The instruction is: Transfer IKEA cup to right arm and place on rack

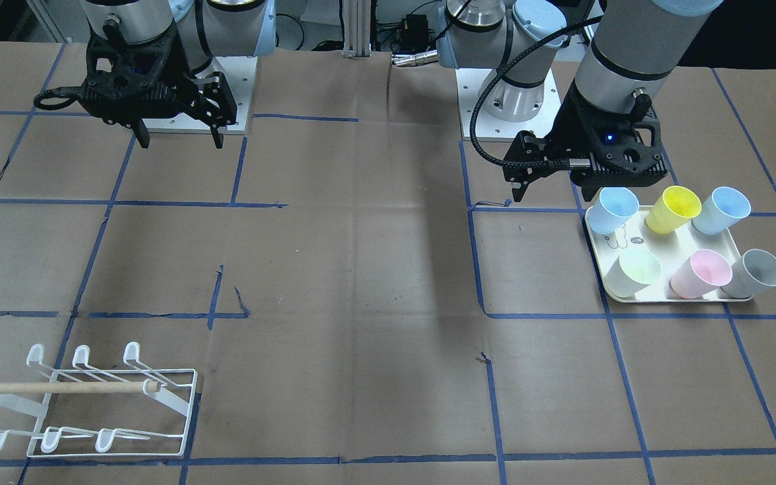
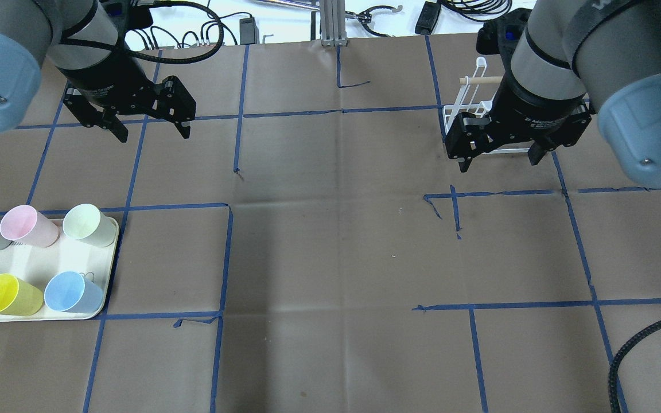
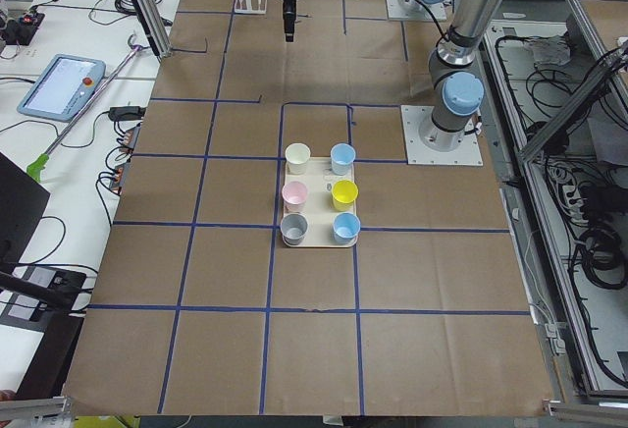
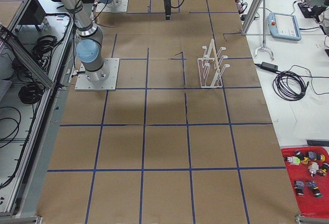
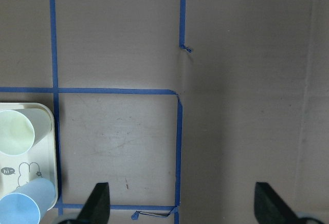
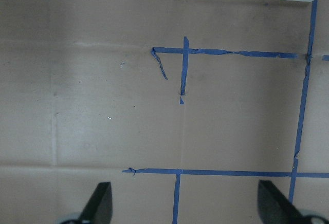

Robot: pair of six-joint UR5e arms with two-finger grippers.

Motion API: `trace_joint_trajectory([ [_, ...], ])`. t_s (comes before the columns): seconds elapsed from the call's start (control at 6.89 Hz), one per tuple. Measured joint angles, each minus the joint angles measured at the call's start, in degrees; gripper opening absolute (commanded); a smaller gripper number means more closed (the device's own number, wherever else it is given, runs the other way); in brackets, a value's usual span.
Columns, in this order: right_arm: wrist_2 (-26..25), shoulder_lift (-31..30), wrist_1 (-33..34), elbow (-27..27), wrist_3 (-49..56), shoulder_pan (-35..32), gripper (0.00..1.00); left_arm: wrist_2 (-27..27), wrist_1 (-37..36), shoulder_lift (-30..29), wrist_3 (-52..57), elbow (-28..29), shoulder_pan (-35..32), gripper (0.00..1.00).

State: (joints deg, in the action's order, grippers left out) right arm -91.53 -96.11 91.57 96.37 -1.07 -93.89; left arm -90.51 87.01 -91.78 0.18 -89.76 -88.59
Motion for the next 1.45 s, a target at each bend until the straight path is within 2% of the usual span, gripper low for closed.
trace_joint_trajectory([
  [1.45, 0.5, -0.3, 0.0, 0.0, -0.1, 0.0, 1.00, 0.1, 0.5, 0.9, 0.4, -1.9, 1.1, 1.00],
])
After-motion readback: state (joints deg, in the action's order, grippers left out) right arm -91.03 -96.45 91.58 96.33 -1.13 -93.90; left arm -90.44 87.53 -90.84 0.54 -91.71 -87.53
